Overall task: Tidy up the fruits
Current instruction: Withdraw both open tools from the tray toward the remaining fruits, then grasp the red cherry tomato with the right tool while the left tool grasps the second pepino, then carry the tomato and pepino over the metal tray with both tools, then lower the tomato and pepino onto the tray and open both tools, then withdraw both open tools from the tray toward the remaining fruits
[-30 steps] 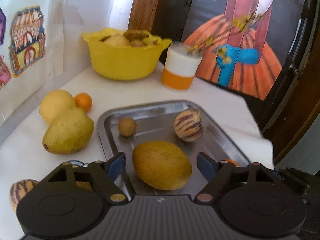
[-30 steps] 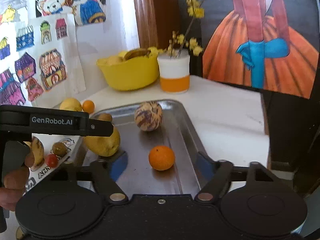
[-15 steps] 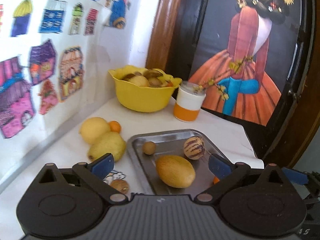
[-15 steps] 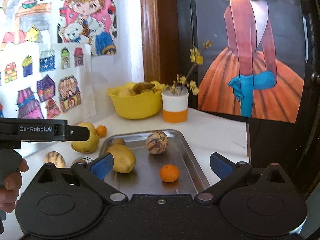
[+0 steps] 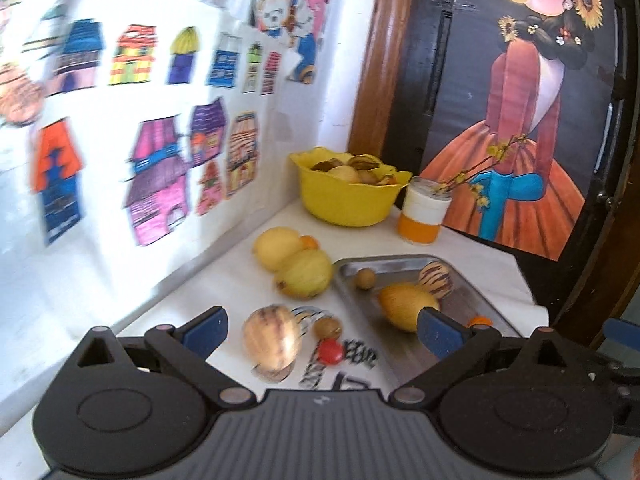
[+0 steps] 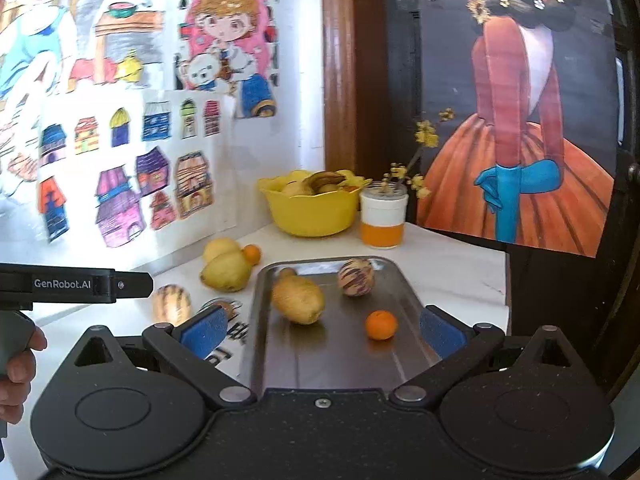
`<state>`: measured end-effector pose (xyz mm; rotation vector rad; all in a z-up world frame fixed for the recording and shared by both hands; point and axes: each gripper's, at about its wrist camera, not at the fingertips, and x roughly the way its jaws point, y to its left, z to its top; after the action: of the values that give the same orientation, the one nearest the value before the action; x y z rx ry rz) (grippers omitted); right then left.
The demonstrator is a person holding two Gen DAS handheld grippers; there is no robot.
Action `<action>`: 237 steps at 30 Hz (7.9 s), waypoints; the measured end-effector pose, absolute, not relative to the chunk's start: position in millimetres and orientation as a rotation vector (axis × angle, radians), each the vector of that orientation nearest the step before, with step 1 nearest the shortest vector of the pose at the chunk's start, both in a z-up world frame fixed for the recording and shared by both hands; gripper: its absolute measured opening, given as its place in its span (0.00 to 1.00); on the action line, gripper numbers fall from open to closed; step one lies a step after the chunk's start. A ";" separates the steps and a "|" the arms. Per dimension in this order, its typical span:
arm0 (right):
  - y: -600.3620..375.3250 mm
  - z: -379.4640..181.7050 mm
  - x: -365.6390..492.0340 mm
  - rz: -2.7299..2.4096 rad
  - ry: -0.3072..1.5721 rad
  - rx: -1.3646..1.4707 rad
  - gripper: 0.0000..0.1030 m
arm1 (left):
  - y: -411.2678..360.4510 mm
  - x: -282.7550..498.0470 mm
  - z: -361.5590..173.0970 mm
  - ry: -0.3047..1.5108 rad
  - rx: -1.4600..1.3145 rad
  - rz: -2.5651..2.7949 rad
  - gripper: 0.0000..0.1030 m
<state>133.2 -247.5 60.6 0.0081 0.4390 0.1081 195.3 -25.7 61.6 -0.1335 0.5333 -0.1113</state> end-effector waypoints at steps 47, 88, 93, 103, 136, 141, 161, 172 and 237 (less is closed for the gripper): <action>-148.7 10.5 155.4 0.302 0.698 -0.160 0.99 | 60.9 164.3 13.0 0.698 -0.135 0.037 1.00; -128.5 -28.3 277.5 0.445 0.660 -0.262 0.39 | 9.1 292.0 -6.3 0.775 -0.173 -0.133 0.74; -129.7 -28.8 278.5 0.458 0.671 -0.226 0.30 | 9.8 294.1 -7.8 0.787 -0.189 -0.141 0.64; -134.2 -30.3 276.0 0.456 0.669 -0.187 0.23 | 9.6 292.5 -7.1 0.795 -0.203 -0.147 0.53; -276.3 -6.4 218.5 0.138 0.593 -0.002 0.23 | -91.3 276.0 22.8 0.763 -0.172 -0.278 0.53; -296.0 -16.0 219.7 0.101 0.612 0.025 0.23 | -118.1 279.9 13.2 0.790 -0.158 -0.321 0.53; -301.9 -23.6 220.3 0.085 0.627 0.045 0.30 | -144.4 288.6 -2.0 0.844 -0.095 -0.320 0.53; -295.4 -2.8 199.8 0.058 0.567 0.033 0.62 | -135.6 269.1 20.9 0.718 -0.074 -0.315 0.83; -124.2 64.9 167.8 0.339 0.512 -0.224 0.99 | 67.8 191.8 50.2 0.622 -0.087 0.040 0.99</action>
<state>167.8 -124.2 64.9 -0.2241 0.5123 0.3386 191.8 67.8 50.2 -0.0871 0.6217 0.0402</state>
